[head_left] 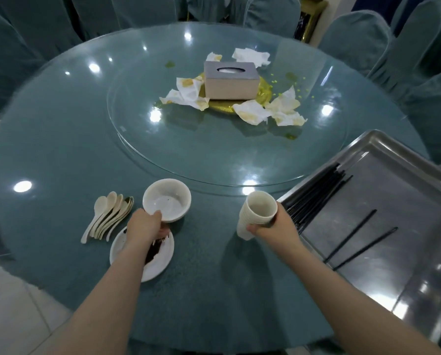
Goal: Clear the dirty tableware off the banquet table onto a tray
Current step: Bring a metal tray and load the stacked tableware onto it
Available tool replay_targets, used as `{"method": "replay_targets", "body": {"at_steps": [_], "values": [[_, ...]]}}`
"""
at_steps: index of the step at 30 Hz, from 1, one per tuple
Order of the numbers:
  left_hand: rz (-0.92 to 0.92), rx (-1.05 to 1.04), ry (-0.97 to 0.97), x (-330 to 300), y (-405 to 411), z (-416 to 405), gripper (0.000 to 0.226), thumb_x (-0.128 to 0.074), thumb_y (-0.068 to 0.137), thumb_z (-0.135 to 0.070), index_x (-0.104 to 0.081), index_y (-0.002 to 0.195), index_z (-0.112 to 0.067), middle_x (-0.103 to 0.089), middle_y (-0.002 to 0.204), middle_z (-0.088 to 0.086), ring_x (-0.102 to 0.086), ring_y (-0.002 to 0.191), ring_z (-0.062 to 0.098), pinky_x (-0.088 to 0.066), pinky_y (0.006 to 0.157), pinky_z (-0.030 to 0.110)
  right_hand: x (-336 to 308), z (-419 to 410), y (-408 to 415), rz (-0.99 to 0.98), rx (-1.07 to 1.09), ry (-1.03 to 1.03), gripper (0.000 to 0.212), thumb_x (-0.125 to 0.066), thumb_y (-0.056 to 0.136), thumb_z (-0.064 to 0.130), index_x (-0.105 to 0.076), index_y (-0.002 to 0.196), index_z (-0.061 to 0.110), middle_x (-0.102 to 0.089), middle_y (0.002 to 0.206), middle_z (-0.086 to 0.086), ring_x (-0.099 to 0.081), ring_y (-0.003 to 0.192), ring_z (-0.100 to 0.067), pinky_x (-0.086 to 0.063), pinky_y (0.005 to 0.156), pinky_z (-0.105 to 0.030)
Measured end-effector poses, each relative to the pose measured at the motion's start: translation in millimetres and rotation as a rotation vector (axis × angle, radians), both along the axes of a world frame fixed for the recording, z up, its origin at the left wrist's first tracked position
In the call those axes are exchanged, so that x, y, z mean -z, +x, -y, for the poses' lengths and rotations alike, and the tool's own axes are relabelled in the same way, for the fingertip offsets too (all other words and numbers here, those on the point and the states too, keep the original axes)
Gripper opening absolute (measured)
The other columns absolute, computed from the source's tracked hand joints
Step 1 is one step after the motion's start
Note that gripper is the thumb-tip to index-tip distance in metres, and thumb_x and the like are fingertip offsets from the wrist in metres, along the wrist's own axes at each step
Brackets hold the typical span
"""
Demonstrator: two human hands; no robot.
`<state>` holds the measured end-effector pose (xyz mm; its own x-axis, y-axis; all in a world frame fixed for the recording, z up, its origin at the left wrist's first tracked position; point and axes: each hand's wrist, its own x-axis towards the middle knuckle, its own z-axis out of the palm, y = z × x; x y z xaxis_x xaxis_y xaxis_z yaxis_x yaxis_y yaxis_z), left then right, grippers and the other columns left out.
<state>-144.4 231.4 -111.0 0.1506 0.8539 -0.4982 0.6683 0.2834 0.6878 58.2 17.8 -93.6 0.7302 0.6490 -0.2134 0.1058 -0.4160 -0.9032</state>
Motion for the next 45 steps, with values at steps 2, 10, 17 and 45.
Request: {"method": "replay_targets", "body": {"at_steps": [2,10,17,45], "values": [[0.03,-0.04,0.004,0,3,-3,0.019,-0.048,0.088,-0.016,-0.053,0.103,-0.005,-0.069,0.06,0.009,-0.068,0.051,0.025,-0.058,0.072,0.041,2,10,4,-0.007,0.045,0.014,0.067,-0.086,0.061,0.012,-0.054,0.119,0.025,-0.066,0.109,0.01,-0.063,0.1,-0.008,-0.052,0.086,-0.032],[0.211,0.102,0.064,-25,59,32,0.022,-0.045,0.083,-0.007,-0.053,0.103,-0.009,-0.067,0.072,0.013,-0.066,0.047,0.025,-0.051,0.046,0.031,-18,38,37,-0.061,0.219,0.173,0.065,-0.085,0.067,0.018,-0.047,0.118,0.035,-0.061,0.111,0.014,-0.061,0.098,0.001,-0.053,0.076,-0.02],[0.366,0.229,0.038,-59,133,72,0.022,-0.044,0.081,-0.004,-0.054,0.1,-0.01,-0.065,0.057,0.011,-0.056,0.04,0.016,-0.043,0.039,0.023,-34,75,92,0.019,0.389,0.231,0.063,-0.084,0.069,0.016,-0.048,0.119,0.031,-0.061,0.111,0.016,-0.06,0.098,-0.001,-0.048,0.074,-0.019],[0.275,0.548,-0.124,1,532,202,0.017,-0.042,0.091,-0.007,-0.051,0.106,-0.011,-0.066,0.074,0.013,-0.057,0.041,0.012,-0.046,0.04,0.022,22,160,472,0.331,0.601,-0.246,0.068,-0.079,0.065,0.051,-0.049,0.123,0.031,-0.064,0.112,0.01,-0.056,0.1,-0.018,-0.048,0.081,-0.036]]}}
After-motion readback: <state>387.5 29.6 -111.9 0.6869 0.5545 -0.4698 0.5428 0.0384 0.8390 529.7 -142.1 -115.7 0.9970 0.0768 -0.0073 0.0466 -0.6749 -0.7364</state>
